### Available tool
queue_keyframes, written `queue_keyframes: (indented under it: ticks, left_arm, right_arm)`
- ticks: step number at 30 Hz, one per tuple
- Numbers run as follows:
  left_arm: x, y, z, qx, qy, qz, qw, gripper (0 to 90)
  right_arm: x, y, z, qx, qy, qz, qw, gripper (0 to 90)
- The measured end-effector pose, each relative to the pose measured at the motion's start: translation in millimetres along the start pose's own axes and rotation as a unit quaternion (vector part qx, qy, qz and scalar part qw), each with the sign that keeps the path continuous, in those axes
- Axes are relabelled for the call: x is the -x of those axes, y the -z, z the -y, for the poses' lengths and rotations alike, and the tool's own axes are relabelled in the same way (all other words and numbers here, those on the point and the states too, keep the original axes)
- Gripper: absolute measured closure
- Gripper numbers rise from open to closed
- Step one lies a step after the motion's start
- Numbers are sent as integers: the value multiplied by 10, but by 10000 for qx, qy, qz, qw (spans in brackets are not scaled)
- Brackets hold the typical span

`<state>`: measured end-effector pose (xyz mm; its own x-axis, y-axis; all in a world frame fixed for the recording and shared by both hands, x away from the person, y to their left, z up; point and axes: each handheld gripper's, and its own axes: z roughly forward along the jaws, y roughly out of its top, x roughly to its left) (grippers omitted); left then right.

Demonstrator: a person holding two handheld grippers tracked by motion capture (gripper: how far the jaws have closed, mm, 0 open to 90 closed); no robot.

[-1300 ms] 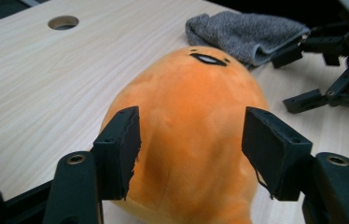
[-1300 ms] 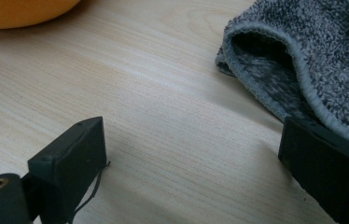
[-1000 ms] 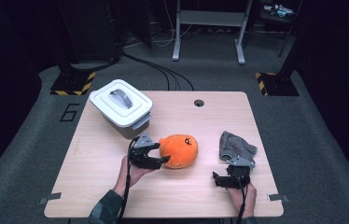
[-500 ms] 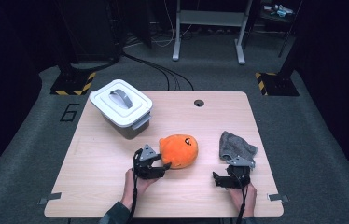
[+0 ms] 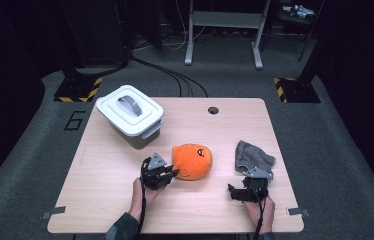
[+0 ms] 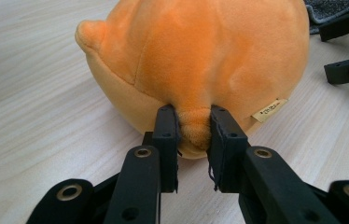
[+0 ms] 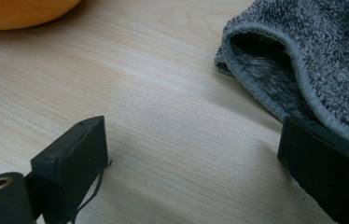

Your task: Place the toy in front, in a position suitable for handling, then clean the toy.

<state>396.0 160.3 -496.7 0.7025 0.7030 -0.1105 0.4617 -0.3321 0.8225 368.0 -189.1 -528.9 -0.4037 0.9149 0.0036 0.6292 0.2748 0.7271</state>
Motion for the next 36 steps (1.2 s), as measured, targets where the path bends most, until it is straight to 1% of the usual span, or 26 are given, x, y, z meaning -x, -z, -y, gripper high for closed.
queue_keyframes:
  ticks: [6,8,9,10,13,17,18,23,25,26,27,29,31,33,35,36]
  left_arm:
    - [-4,10,-5,-24,-16,13,10000,761]
    - [3,4,5,31,19,5,10000,761]
    - [7,4,11,40,67,23,10000,760]
    - [1,6,14,39,37,19,10000,760]
    - [3,7,10,24,42,30,10000,758]
    - [6,11,2,-10,-2,28,10000,759]
    - [0,11,-1,-20,-50,16,10000,759]
    - [13,10,-6,-9,-22,16,10000,759]
    - [22,10,-12,-6,-13,18,10000,758]
    - [18,12,-19,-25,-88,11,10000,758]
    - [21,13,-22,-37,-67,14,10000,758]
    - [20,14,-27,-38,-75,26,10000,758]
    - [20,15,-28,-47,-76,32,10000,759]
    - [21,17,-28,-41,-100,18,9999,759]
    - [19,14,-19,-10,-75,24,10000,759]
    - [24,12,-13,12,-20,34,10000,759]
  right_arm:
    - [8,-1,0,7,23,6,10000,78]
    - [2,-1,-1,-3,7,-5,10000,77]
    - [0,0,0,-4,0,-3,10000,77]
    - [0,0,0,-3,1,-1,10000,77]
    - [0,-1,0,-3,1,1,10000,77]
    - [-2,1,0,-3,-10,8,10000,77]
    - [-1,1,0,-1,-1,2,10000,77]
    - [1,2,0,-3,-6,-6,10000,77]
    - [14,5,-2,8,11,-28,10000,71]
    - [20,9,-3,25,-29,-74,10000,69]
    - [35,14,-6,44,-58,-136,9999,64]
    - [45,39,-8,68,-165,-206,9996,64]
    - [44,79,-26,72,-101,-179,9998,61]
    - [38,154,-68,143,-96,-176,9997,59]
    - [40,232,-131,226,-24,-117,9997,56]
    - [45,268,-163,271,-17,-79,9996,53]
